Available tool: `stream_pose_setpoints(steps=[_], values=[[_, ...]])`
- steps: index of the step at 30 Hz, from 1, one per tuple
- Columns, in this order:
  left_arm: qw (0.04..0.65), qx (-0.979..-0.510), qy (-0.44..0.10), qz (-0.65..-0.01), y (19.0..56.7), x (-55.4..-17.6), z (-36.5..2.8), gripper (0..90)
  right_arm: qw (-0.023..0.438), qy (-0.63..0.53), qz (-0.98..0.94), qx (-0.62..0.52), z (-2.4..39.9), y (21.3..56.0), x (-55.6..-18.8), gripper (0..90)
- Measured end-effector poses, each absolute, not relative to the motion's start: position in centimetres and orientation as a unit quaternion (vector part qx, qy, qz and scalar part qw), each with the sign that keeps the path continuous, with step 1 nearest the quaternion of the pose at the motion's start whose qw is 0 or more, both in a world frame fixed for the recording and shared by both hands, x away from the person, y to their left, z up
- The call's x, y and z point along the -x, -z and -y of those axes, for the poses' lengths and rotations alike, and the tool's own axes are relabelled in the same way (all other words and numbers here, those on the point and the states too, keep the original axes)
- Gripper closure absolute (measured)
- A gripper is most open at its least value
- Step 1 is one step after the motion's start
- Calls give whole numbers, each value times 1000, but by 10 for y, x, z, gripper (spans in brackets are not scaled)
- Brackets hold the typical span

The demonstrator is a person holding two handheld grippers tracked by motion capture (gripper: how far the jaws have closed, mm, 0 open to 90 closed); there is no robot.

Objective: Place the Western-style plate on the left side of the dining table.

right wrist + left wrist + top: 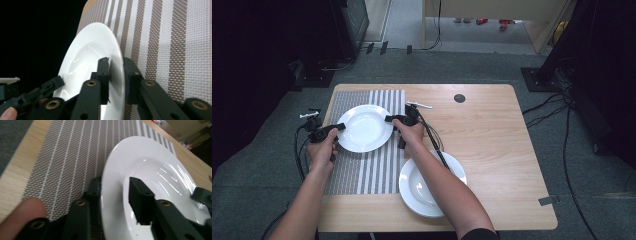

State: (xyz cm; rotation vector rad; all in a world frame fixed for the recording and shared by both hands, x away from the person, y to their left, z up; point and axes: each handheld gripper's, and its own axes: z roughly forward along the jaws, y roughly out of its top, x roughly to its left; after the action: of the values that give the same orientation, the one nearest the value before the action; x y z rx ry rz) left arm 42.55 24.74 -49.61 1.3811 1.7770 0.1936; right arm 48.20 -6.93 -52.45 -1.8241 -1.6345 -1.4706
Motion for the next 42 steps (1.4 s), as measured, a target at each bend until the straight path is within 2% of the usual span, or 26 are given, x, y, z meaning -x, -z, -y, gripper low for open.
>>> stream_pose_setpoints(steps=[3, 4, 7, 10, 14, 16, 18, 23, 27, 30, 34, 42], values=[[433, -564, -90, -697, 495, -424, -244, 526, 138, 513, 562, 634, 68, 519, -481, 634], [434, -567, -97, -694, 494, -423, -244, 486, 121, 511, 569, 632, 68, 516, -479, 593], [435, -575, -124, -682, 490, -419, -246, 406, 85, 511, 588, 621, 72, 508, -477, 544], [437, -581, -146, -671, 484, -413, -248, 376, 71, 516, 589, 618, 81, 499, -475, 506], [462, -578, -160, -654, 474, -402, -249, 371, 85, 526, 583, 613, 94, 490, -471, 448], [473, -577, -167, -644, 468, -394, -249, 366, 77, 530, 586, 608, 101, 484, -466, 435], [481, -581, -172, -633, 463, -385, -248, 343, 49, 535, 596, 597, 110, 477, -458, 421], [493, -594, -173, -612, 451, -364, -244, 272, 51, 550, 595, 583, 134, 465, -444, 349], [502, -597, -172, -601, 442, -351, -241, 244, 60, 560, 592, 576, 149, 459, -435, 349], [512, -599, -170, -591, 436, -340, -240, 219, 10, 541, 626, 561, 159, 455, -421, 358], [515, -609, -170, -578, 433, -326, -236, 193, 21, 556, 619, 554, 175, 452, -407, 351], [519, -631, -166, -553, 428, -305, -224, 184, 0, 559, 632, 536, 204, 445, -380, 341]])
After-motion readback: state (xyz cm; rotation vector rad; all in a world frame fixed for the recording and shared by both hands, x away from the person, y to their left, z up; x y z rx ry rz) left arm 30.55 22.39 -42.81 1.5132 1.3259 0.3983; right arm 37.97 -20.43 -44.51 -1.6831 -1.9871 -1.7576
